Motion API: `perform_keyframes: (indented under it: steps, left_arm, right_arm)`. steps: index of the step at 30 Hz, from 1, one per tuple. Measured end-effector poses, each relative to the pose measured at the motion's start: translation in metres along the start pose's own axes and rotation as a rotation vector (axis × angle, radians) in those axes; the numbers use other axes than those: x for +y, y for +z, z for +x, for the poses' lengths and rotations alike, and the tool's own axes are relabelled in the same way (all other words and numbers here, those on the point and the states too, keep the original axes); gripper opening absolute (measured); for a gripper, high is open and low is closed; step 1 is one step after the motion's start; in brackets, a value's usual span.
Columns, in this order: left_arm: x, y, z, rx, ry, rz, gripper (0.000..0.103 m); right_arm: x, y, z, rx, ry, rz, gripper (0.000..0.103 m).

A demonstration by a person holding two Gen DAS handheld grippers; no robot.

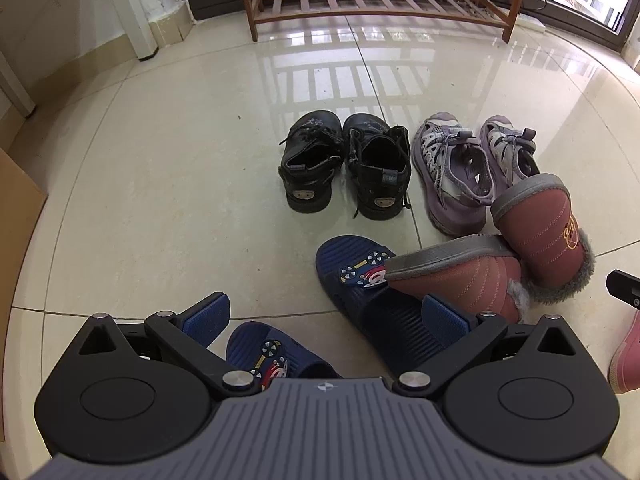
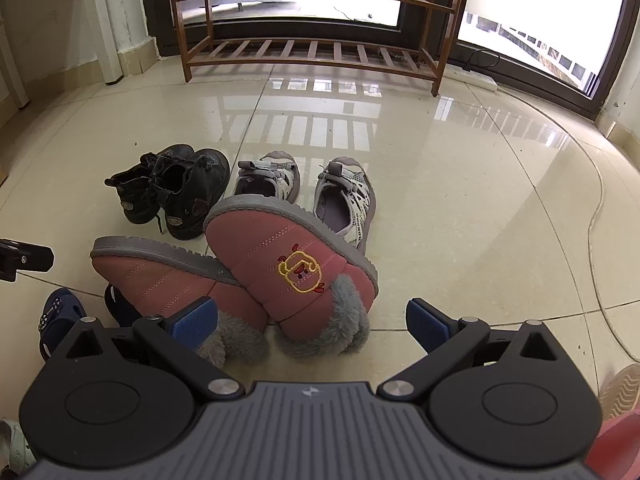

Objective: Organize scattered shoes

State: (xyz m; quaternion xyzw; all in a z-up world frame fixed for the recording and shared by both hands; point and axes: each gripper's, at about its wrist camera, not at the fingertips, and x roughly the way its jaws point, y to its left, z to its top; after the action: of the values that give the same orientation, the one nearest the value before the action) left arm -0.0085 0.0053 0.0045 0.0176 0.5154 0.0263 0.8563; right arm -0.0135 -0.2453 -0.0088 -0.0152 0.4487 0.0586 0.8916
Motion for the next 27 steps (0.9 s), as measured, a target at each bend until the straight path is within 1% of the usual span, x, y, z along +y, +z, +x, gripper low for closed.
perform_keyframes:
  steps: [20,27]
  left_arm:
    - [0.001,-0.004,0.004,0.013,0.000,0.003,0.103]
    - [0.005,-0.012,0.012,0.021,-0.018,-0.001,0.103]
  right_arm:
    - [-0.002,-0.006,0.001,0.011,-0.005,0.008,0.102]
    - [-0.002,-0.006,0.005,0.023,0.000,0.001,0.102]
